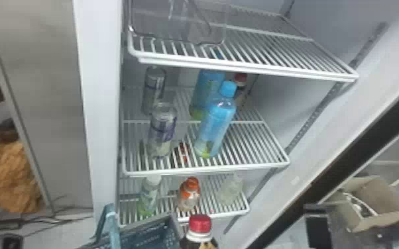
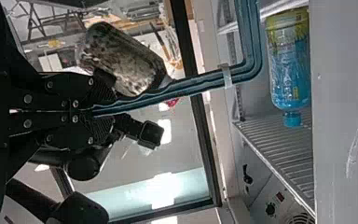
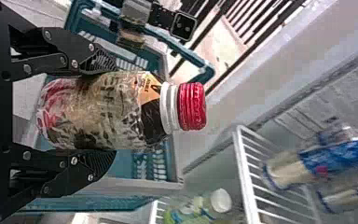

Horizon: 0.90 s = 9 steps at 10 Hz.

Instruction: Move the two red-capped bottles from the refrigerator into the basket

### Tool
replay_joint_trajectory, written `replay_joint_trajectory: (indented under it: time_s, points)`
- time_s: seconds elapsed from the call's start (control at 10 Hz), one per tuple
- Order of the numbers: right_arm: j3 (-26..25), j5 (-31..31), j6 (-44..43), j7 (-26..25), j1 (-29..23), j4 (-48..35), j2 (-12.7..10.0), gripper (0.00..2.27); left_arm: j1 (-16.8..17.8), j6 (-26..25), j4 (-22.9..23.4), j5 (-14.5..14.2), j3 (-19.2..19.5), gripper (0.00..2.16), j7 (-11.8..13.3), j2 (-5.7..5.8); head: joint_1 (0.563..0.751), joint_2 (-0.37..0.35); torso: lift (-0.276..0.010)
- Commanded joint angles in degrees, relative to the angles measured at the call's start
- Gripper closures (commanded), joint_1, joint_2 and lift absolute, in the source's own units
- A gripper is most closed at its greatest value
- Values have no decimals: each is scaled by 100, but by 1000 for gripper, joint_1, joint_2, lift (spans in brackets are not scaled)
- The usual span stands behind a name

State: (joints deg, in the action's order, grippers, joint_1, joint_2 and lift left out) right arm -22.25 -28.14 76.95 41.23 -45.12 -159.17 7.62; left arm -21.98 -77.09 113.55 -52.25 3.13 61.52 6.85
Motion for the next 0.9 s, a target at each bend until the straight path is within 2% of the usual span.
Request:
replay_joint_trajectory:
  time_s: [0.0, 0.1, 0.2, 0.3, 0.5, 0.6, 0.7, 0.8]
  points:
    - [66, 14, 81, 26, 54, 104, 20, 664, -9, 3, 0, -8, 19, 1202, 0, 0, 695, -350, 0]
    - [77, 14, 81, 52, 68, 118, 20, 331, -23, 3, 0, -19, 19, 1202, 0, 0, 695, -350, 0]
    - [77, -31, 123, 52, 83, 118, 29, 136, -23, 3, -14, -42, 7, 1202, 0, 0, 695, -350, 0]
    - [66, -88, 123, 52, 97, 118, 29, 84, -23, 3, -28, -31, 7, 1202, 0, -9, 695, -350, 0]
    - [-37, -20, -3, 52, 97, 132, 20, 117, -9, 3, -28, -54, 7, 1202, 0, 0, 695, -350, 0]
    - [-209, 117, -369, 43, 83, 132, -24, 113, -9, 3, -28, -54, 7, 1202, 0, -9, 695, -350, 0]
    - [-414, 152, -1128, -80, 12, 104, -86, 111, -23, 3, -14, -54, 7, 1202, 0, -9, 695, -350, 0]
    - [-654, 186, -1747, -344, -100, -51, -253, 111, -23, 3, -28, -54, -4, 1202, 0, -9, 695, -350, 0]
